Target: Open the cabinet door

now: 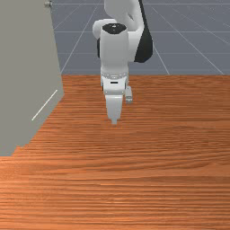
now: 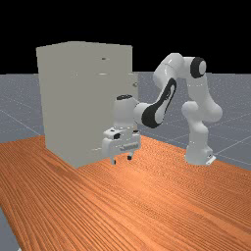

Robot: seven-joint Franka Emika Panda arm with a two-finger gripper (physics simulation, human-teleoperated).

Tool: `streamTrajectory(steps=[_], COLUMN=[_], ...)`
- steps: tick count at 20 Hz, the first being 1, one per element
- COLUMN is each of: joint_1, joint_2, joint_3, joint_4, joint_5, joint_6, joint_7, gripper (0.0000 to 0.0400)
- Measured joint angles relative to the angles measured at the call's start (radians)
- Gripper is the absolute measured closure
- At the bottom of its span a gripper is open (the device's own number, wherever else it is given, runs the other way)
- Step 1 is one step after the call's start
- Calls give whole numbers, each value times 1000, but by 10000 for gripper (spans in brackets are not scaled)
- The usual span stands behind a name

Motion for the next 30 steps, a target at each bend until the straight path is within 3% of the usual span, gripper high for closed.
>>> streamTrajectory(steps=[1, 2, 3, 4, 6, 7, 8, 9, 11, 14, 22, 26, 30], joint_1=[4, 2, 1, 0, 0, 23, 35, 44, 64, 77, 83, 87, 74], joint_2=[-1, 1, -1, -2, -4, -107, -178, -216, -248, -260, -287, -434, -676], joint_3=[-10, -19, -28, -34, -39, -78, -115, -144, -184, -203, -208, -204, -185], joint_4=[-5, -10, -19, -24, -29, -201, -317, -382, -434, -452, -467, -519, -666], joint_5=[-17, -27, -31, -33, -35, -46, -50, -46, -15, 14, 17, -24, -79], joint_6=[-12, -20, -24, -26, -28, 33, 61, 69, 59, 49, 37, -36, -74], joint_7=[8, 12, 33, 46, 58, 271, 486, 704, 1138, 1414, 1499, 1528, 1568], gripper=[151, 242, 147, 89, 33, 175, 262, 315, 368, 393, 400, 400, 400])
